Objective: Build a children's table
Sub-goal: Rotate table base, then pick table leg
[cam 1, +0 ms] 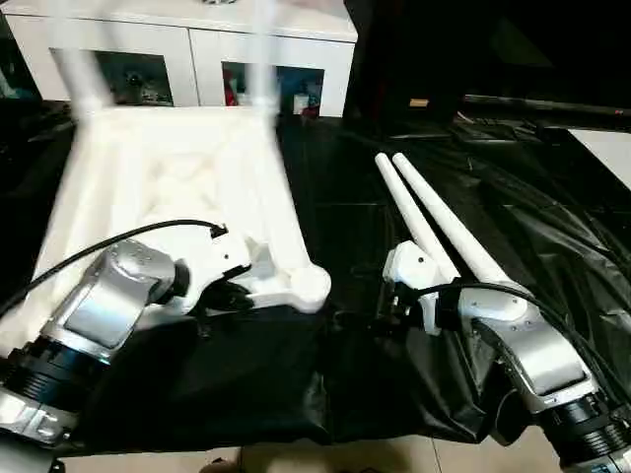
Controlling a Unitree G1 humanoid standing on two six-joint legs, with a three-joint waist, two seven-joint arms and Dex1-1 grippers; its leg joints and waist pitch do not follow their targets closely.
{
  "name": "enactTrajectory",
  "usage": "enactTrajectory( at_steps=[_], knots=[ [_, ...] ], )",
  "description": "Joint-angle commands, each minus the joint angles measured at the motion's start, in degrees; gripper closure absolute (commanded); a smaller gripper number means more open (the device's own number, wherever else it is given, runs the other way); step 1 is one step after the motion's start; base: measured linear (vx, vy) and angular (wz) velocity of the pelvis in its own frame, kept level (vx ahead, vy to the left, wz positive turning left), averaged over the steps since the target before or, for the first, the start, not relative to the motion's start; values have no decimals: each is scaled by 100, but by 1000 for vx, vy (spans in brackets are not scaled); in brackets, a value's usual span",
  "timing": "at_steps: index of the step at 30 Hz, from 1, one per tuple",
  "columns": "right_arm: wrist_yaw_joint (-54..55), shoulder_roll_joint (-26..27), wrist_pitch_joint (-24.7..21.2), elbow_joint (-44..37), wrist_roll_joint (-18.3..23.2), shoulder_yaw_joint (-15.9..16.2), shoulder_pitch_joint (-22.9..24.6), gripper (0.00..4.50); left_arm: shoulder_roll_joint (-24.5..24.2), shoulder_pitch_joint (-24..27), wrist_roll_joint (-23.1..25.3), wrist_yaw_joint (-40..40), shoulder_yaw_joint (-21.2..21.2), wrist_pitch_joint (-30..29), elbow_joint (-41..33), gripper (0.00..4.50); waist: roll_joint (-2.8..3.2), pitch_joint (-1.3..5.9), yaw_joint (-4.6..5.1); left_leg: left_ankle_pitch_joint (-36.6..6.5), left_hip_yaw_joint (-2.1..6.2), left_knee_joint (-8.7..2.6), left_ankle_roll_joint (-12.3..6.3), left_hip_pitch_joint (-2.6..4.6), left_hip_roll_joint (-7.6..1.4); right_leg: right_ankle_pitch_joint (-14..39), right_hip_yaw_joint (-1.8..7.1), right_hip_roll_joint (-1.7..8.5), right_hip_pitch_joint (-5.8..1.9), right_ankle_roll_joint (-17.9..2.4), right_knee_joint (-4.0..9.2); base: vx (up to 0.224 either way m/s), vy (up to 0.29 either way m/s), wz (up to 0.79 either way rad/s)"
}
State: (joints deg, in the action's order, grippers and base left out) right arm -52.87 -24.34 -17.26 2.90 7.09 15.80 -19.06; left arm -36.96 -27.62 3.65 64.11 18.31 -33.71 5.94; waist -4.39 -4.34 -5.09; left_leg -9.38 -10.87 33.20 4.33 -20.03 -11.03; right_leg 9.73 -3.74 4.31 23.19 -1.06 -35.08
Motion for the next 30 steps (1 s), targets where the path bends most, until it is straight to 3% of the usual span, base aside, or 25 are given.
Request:
enactTrajectory(
  at_steps=[1, 2, 4, 6, 7, 8, 13, 14, 20, 21, 24, 27, 30],
  knots=[
    [82, -43, 6, -16, 44, -196, 11, 58, 57, 112, -137, -13, -75, 668, -65, 449, 133, 430, -56, -1641, 139, -381, 29, 39, -208, 1720, 277, 380, -261, -953, 446, 0, 0, 0],
    [100, -46, -10, -23, 64, -223, 12, 58, 50, 128, -153, 7, -69, 856, -43, 449, 139, 436, -57, -1585, 136, -381, 21, 37, -210, 1523, 278, 369, -259, -993, 422, 0, 0, 0],
    [128, -64, -39, -43, 97, -284, 8, 58, 43, 140, -269, 121, -109, 930, -44, 405, 138, 440, -61, -1572, 125, -377, 25, 44, -209, 1359, 275, 356, -258, -1047, 397, 0, 0, 0],
    [139, -98, -106, -82, 170, -379, -2, 58, -29, 122, -391, 283, -155, 703, -146, 394, 144, 433, -82, -1610, 123, -380, 24, 61, -207, 1465, 272, 366, -254, -1032, 414, 0, 0, 0],
    [135, -111, -141, -100, 211, -424, -7, 58, -69, 115, -423, 341, -164, 636, -191, 388, 116, 414, -78, -1618, 118, -385, 22, 53, -204, 1526, 272, 365, -252, -1016, 421, 0, 0, 0],
    [143, -128, -213, -132, 294, -526, -34, 58, -110, 111, -448, 323, -244, 743, -216, 364, 127, 407, -101, -1660, 127, -389, 27, 54, -204, 1662, 271, 363, -254, -979, 424, 0, 0, 0],
    [221, -139, -413, -126, 511, -848, -222, 58, -222, 27, -752, 422, -599, 900, -287, 332, 127, 394, -115, -1840, 135, -396, 89, 76, -210, 1967, 266, 373, -232, -909, 448, 0, 0, 0],
    [417, -93, -567, 6, 496, -968, -355, 58, -220, -48, -866, 417, -733, 856, -304, 332, 99, 373, -103, -1865, 131, -398, 101, 77, -197, 2092, 266, 363, -223, -868, 457, 0, 0, 0],
    [2044, 169, -1684, 1477, 167, -1581, -1304, 12, 36, -452, -1336, 213, -1215, 566, -389, 324, 93, 361, -71, -1848, 132, -376, 266, 98, -171, 2368, 253, 372, -192, -858, 470, 0, 0, 0],
    [2192, 183, -1785, 1652, 155, -1635, -1396, 12, 111, -487, -1377, 157, -1232, 494, -417, 324, 87, 375, -71, -1808, 124, -359, 296, 111, -166, 2273, 254, 369, -182, -890, 450, 0, 0, 0],
    [2392, 162, -2042, 1890, 29, -1603, -1526, 5, 208, -467, -1442, 157, -1165, 372, -541, 324, 75, 403, -94, -1525, 117, -361, 268, 52, -168, 1832, 260, 363, -237, -888, 404, 0, 0, 0],
    [2849, 192, -2625, 2454, -102, -1658, -1842, 5, 307, -397, -1411, 183, -852, 165, -750, 324, 34, 426, -75, -1167, 99, -345, 201, 16, -158, 1327, 264, 341, -264, -985, 344, 0, 0, 0],
    [3237, 226, -2834, 3035, -182, -1755, -2135, 5, 433, -401, -1484, 193, -671, 51, -884, 324, 25, 437, -63, -1003, 80, -322, 194, -6, -153, 1217, 269, 353, -276, -995, 331, 0, 0, 0]
  ],
)
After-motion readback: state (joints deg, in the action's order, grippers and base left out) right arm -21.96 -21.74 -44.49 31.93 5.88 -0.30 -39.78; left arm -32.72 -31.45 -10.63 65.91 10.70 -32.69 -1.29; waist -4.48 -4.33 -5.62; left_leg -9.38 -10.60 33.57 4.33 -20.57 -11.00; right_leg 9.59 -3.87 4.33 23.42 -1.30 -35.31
